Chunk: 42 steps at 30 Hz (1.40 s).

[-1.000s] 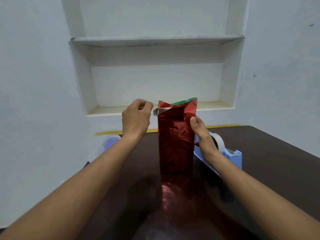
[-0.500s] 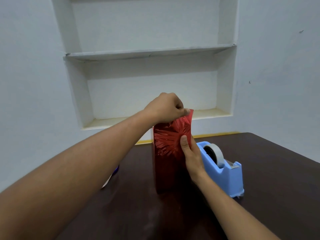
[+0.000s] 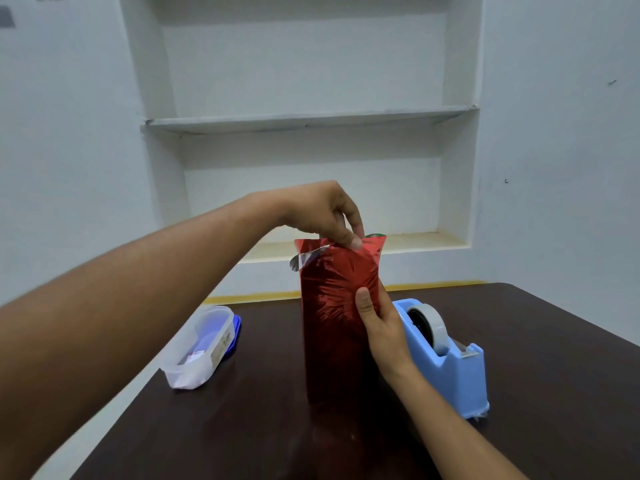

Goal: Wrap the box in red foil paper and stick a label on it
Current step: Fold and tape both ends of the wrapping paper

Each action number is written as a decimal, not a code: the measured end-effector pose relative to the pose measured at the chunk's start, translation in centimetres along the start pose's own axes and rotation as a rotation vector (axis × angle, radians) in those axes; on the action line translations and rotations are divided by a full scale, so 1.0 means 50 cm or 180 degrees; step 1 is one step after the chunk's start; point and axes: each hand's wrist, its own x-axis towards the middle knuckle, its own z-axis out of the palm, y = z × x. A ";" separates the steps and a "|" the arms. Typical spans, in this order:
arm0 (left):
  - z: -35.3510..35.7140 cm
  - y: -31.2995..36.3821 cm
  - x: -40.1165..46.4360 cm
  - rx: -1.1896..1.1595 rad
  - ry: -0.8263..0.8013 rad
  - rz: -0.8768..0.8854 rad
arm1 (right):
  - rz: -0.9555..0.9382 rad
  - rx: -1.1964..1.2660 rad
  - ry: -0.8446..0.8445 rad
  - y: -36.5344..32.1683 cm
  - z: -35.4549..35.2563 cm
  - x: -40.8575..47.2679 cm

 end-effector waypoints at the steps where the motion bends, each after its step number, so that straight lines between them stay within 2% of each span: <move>1: -0.006 0.000 -0.005 -0.0149 0.0118 0.0030 | 0.0014 -0.0006 -0.0006 0.001 0.000 0.000; 3: -0.016 -0.003 -0.015 -0.0357 0.0185 0.0054 | 0.0039 0.0006 -0.0027 0.003 -0.001 0.000; 5: -0.023 -0.003 -0.029 -0.0245 -0.0094 0.0008 | 0.0024 0.0002 -0.0029 0.003 -0.001 0.001; 8: -0.023 -0.009 -0.047 0.0703 -0.0549 -0.0263 | -0.0004 -0.0043 -0.0011 0.005 0.000 0.003; 11: 0.000 -0.031 -0.053 0.1351 -0.0424 -0.0231 | -0.0004 -0.0163 -0.0040 0.001 0.000 0.000; 17: -0.013 -0.044 -0.053 0.1329 -0.0321 0.0025 | -0.0031 -0.0173 -0.0025 -0.006 -0.001 -0.002; 22: -0.030 -0.065 -0.056 0.1202 0.0259 0.0312 | 0.0034 -0.0226 0.0010 0.007 -0.002 -0.001; 24: -0.029 -0.068 -0.063 0.1232 -0.0072 0.0255 | 0.0045 -0.0240 -0.0008 0.009 -0.003 0.000; 27: -0.018 -0.083 -0.059 0.1711 -0.0592 -0.0044 | 0.0047 -0.0233 0.0002 0.007 -0.003 0.001; 30: -0.014 -0.097 -0.050 0.2115 -0.0295 0.0266 | 0.0060 -0.0187 -0.0004 0.006 0.000 0.000; 32: -0.017 -0.100 -0.048 0.1865 -0.0026 0.0443 | 0.0066 -0.0160 -0.0003 0.009 -0.001 0.001; 36: -0.020 -0.089 -0.052 0.0775 0.0532 0.0459 | 0.0011 -0.0080 -0.0043 0.010 0.002 0.000; 38: -0.025 -0.082 -0.054 0.0620 0.0316 0.0311 | -0.0024 -0.0079 -0.0064 0.009 0.002 0.000; 40: -0.027 -0.088 -0.056 0.0859 -0.0308 -0.0078 | -0.0020 -0.0068 -0.0078 0.008 0.002 0.000; 42: -0.024 -0.099 -0.054 0.1265 -0.0533 -0.0236 | -0.0005 -0.0074 -0.0088 0.009 0.001 0.001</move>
